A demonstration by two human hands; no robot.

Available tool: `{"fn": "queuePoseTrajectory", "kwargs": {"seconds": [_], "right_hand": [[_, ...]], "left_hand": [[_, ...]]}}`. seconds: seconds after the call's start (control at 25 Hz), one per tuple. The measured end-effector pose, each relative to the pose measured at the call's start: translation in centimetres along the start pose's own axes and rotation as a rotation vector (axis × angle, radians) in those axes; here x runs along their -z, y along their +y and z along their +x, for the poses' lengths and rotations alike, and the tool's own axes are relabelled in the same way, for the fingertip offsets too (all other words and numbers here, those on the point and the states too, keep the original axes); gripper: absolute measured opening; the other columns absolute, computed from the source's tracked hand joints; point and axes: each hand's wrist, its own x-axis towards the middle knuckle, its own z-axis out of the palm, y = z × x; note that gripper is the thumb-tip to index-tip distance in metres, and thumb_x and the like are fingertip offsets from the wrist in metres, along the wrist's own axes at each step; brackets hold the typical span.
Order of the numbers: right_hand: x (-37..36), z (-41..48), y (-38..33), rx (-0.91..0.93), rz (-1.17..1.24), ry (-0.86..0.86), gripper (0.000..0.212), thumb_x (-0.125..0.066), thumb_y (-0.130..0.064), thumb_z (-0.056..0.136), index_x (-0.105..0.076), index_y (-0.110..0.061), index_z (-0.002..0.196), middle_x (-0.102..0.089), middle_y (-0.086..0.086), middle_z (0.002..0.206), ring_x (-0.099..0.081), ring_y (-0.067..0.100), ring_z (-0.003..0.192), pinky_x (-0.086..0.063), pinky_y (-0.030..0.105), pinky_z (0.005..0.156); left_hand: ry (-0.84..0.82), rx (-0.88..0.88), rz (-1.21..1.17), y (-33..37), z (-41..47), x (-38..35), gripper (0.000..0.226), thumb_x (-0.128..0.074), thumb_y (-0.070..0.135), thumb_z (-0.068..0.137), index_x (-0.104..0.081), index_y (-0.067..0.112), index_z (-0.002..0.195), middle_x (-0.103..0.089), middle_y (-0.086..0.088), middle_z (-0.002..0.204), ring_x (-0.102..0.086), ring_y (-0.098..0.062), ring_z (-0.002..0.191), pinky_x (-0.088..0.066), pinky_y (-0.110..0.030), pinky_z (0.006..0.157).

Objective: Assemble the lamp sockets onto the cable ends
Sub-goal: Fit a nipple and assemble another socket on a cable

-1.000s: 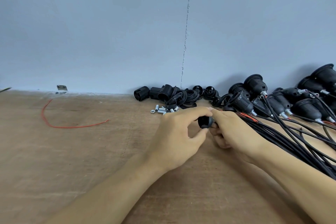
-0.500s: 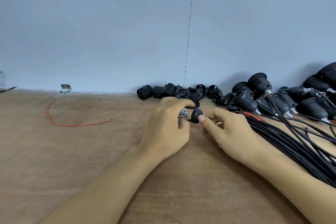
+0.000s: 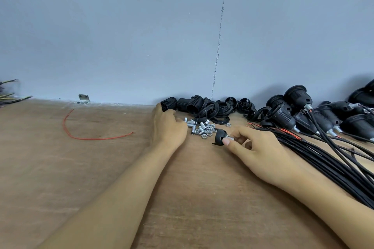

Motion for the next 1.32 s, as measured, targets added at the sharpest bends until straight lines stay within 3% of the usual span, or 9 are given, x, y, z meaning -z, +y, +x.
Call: {"fn": "queuePoseTrajectory", "kwargs": {"seconds": [0.16, 0.36, 0.52, 0.8, 0.92, 1.04, 1.16, 1.24, 1.32], "right_hand": [[0.4, 0.1, 0.3, -0.072, 0.053, -0.011, 0.022, -0.064, -0.046, 0.091, -0.065, -0.031, 0.075, -0.067, -0.006, 0.072, -0.058, 0.012, 0.065, -0.048, 0.029, 0.068], [0.4, 0.4, 0.5, -0.096, 0.097, -0.029, 0.022, -0.064, -0.045, 0.091, -0.067, -0.028, 0.078, -0.068, -0.003, 0.074, -0.057, 0.01, 0.065, -0.049, 0.033, 0.072], [0.4, 0.5, 0.6, -0.103, 0.094, -0.037, 0.025, -0.064, -0.045, 0.091, -0.067, -0.024, 0.078, -0.067, -0.003, 0.074, -0.054, 0.007, 0.063, -0.049, 0.035, 0.071], [0.5, 0.4, 0.2, -0.113, 0.099, -0.046, 0.024, -0.065, -0.044, 0.091, -0.064, -0.026, 0.075, -0.068, -0.001, 0.074, -0.052, 0.006, 0.062, -0.05, 0.036, 0.071], [0.7, 0.3, 0.1, -0.121, 0.102, -0.042, 0.024, -0.065, -0.044, 0.092, -0.065, -0.024, 0.077, -0.069, -0.001, 0.075, -0.053, 0.007, 0.063, -0.049, 0.036, 0.072], [0.7, 0.2, -0.1, -0.113, 0.11, -0.046, 0.024, -0.065, -0.043, 0.092, -0.064, -0.026, 0.076, -0.069, 0.0, 0.076, -0.054, 0.01, 0.065, -0.05, 0.038, 0.073], [0.7, 0.3, 0.0, -0.105, 0.125, -0.042, 0.024, -0.065, -0.041, 0.093, -0.065, -0.024, 0.077, -0.069, 0.001, 0.077, -0.058, 0.015, 0.068, -0.05, 0.038, 0.074], [0.7, 0.2, 0.1, -0.098, 0.128, -0.046, 0.023, -0.065, -0.041, 0.093, -0.065, -0.024, 0.078, -0.069, 0.001, 0.077, -0.055, 0.01, 0.065, -0.049, 0.037, 0.073], [0.6, 0.2, 0.3, -0.096, 0.136, -0.036, 0.022, -0.064, -0.041, 0.093, -0.065, -0.025, 0.078, -0.069, -0.001, 0.076, -0.054, 0.007, 0.064, -0.049, 0.032, 0.07]], "left_hand": [[-0.061, -0.022, 0.078, -0.3, 1.5, 0.0, 0.044, -0.048, 0.012, 0.098, -0.055, 0.009, 0.141, -0.017, -0.017, 0.166, -0.015, -0.029, 0.154, -0.018, -0.036, 0.122], [-0.012, -0.047, -0.076, -0.8, 3.3, -0.4, 0.038, -0.055, 0.003, 0.092, -0.041, 0.014, 0.127, -0.044, -0.008, 0.134, -0.048, -0.03, 0.125, -0.042, -0.036, 0.099], [-0.066, -0.067, 0.022, -0.8, 3.7, -0.9, 0.047, -0.05, 0.007, 0.098, -0.049, 0.013, 0.145, -0.03, -0.008, 0.157, -0.039, -0.026, 0.142, -0.032, -0.033, 0.115], [0.128, -0.026, -0.043, -0.9, 3.3, -0.5, 0.026, -0.057, 0.0, 0.093, -0.07, 0.007, 0.114, -0.044, -0.013, 0.139, -0.056, -0.028, 0.115, -0.036, -0.02, 0.091], [0.258, 0.055, -0.103, -1.2, 3.1, 0.2, 0.007, -0.07, 0.003, 0.086, -0.069, 0.008, 0.091, -0.056, -0.015, 0.116, -0.058, -0.033, 0.109, -0.048, -0.032, 0.09], [0.281, 0.131, -0.122, -1.4, 2.9, 0.7, 0.02, -0.077, 0.008, 0.08, -0.058, 0.01, 0.086, -0.056, -0.015, 0.107, -0.057, -0.035, 0.105, -0.048, -0.038, 0.082], [0.26, 0.147, -0.118, -0.9, 2.4, 0.6, 0.03, -0.073, 0.007, 0.08, -0.049, 0.01, 0.097, -0.056, -0.007, 0.091, -0.057, -0.036, 0.097, -0.043, -0.038, 0.073], [0.266, 0.113, -0.108, -0.2, 1.8, 0.6, 0.037, -0.07, 0.008, 0.08, -0.041, 0.012, 0.102, -0.051, -0.001, 0.084, -0.057, -0.037, 0.093, -0.041, -0.038, 0.07], [0.329, -0.011, -0.103, 0.6, 1.3, 0.9, 0.044, -0.073, 0.01, 0.078, -0.038, 0.015, 0.105, -0.054, -0.001, 0.093, -0.057, -0.038, 0.095, -0.045, -0.043, 0.076]]}}
